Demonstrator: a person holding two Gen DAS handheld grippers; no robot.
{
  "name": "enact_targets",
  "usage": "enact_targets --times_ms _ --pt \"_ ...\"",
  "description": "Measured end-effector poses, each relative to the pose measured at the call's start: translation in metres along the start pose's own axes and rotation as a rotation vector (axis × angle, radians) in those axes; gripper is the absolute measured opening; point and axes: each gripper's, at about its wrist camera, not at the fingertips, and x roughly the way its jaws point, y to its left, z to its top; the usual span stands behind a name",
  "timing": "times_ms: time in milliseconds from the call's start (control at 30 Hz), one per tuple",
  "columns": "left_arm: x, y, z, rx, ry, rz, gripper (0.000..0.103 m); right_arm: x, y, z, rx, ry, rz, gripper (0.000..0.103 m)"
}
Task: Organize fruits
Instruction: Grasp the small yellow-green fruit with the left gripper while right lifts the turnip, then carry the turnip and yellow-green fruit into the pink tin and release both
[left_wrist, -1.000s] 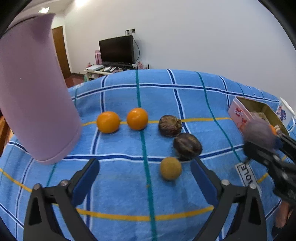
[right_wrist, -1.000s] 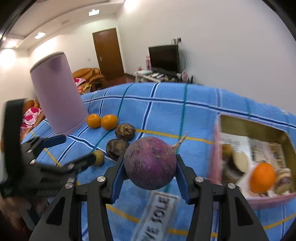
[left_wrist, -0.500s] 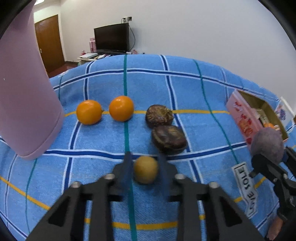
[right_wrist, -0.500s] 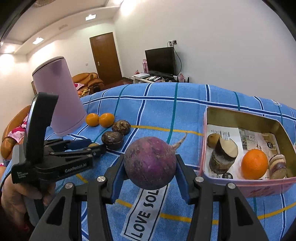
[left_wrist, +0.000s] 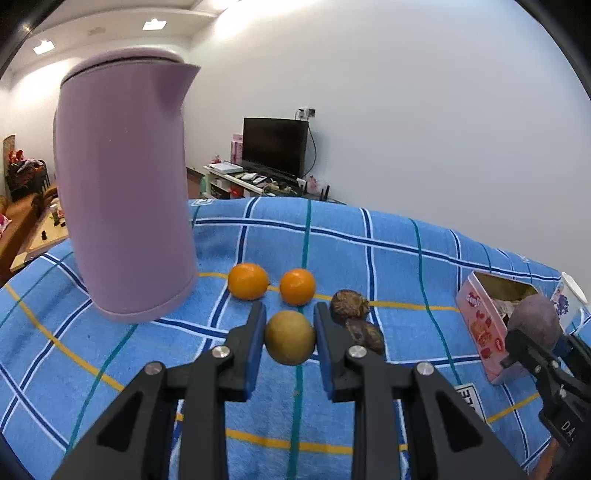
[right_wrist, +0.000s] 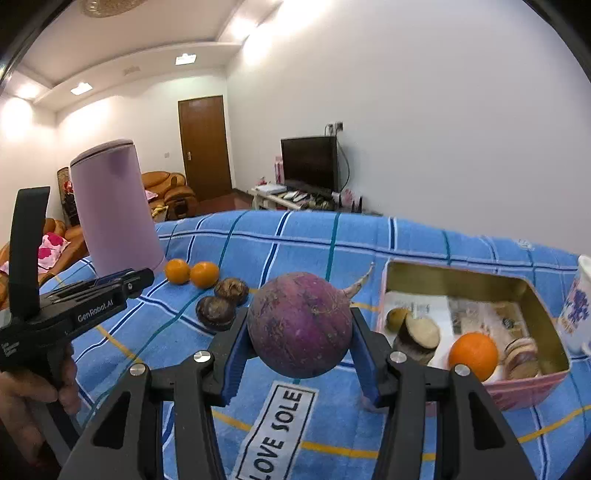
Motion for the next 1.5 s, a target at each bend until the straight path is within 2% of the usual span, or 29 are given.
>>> enact_targets --times_ms 233,467,867,1500 --pt "-0.008 -0.027 -0.01 0.047 0.007 0.05 0.028 -0.003 -0.003 0.002 -0.017 -0.016 -0.012 0.052" --pt "-0.019 -0.048 -0.014 0.08 -0.002 0.063 0.028 -0.009 -0.009 -0.003 -0.04 -0.02 -0.019 0.052" --pt "-0.029 -0.085 -0.012 0.108 -0.011 0.039 0.028 -0.023 -0.042 -0.002 -0.01 -0.041 -0.054 0.053" --pt "-0.022 -0.159 -0.008 0.19 -0.014 -0.048 0.028 -0.034 -0.1 0.004 0.039 -0.065 -0.143 0.053"
